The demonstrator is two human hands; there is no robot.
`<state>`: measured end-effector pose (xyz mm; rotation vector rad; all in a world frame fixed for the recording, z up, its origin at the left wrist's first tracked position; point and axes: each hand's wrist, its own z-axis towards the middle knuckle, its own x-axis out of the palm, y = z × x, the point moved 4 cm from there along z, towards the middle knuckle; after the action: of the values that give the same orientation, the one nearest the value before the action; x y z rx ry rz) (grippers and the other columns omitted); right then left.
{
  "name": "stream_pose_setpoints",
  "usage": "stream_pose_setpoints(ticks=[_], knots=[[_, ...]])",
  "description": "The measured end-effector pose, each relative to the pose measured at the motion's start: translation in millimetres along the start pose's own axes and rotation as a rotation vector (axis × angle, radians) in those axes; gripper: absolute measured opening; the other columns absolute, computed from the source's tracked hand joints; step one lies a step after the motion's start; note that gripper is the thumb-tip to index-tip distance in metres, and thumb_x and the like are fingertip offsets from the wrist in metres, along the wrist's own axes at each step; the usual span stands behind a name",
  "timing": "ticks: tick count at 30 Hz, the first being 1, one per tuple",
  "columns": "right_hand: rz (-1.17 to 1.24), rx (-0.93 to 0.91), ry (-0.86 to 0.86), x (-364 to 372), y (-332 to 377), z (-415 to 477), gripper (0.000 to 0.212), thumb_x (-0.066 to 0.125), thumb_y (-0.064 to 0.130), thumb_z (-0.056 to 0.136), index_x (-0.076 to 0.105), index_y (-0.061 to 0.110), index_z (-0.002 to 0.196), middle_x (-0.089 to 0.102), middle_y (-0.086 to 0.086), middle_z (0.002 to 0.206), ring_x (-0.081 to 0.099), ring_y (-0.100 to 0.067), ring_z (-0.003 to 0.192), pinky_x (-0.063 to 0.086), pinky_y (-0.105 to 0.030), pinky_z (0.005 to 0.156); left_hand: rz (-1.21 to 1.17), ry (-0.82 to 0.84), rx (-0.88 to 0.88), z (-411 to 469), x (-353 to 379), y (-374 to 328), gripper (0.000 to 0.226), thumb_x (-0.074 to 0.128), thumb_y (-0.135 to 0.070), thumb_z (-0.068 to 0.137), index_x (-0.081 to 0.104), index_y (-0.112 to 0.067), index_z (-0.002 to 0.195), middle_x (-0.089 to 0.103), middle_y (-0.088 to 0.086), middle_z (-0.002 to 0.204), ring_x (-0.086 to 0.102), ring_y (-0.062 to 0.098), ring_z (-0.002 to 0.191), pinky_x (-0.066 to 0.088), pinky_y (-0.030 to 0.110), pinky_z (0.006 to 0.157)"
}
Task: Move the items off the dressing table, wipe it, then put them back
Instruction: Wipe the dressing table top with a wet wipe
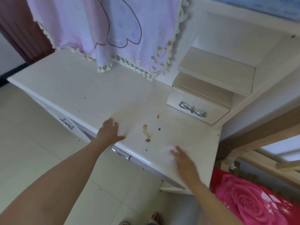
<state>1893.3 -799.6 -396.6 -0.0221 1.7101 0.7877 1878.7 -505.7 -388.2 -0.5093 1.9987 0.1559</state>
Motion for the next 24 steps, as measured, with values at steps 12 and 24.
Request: stream_pose_setpoints(ticks=[12,24], knots=[[0.009,-0.035,0.008,29.4,53.1,116.6,0.059,0.036,-0.008,0.085,0.038,0.018,0.137,0.018,-0.006,0.154,0.022,-0.017,0.139,0.021,-0.021,0.104,0.121,0.085,0.105,7.4,-1.4,26.0,0.062,0.039,-0.021,0.094,0.006,-0.023,0.147,-0.007,-0.001,0.157,-0.002,0.017,0.143,0.026,0.036,0.109],[0.167,-0.148,-0.096,0.5,56.9,103.5,0.063,0.048,-0.023,0.067,0.057,0.007,0.121,0.051,-0.018,0.133,0.054,-0.029,0.119,0.044,-0.026,0.095,0.089,0.121,0.121,2.5,-7.1,28.9,0.072,0.041,-0.007,0.089,0.003,-0.026,0.147,-0.011,-0.004,0.156,-0.005,0.014,0.143,0.029,0.030,0.108]])
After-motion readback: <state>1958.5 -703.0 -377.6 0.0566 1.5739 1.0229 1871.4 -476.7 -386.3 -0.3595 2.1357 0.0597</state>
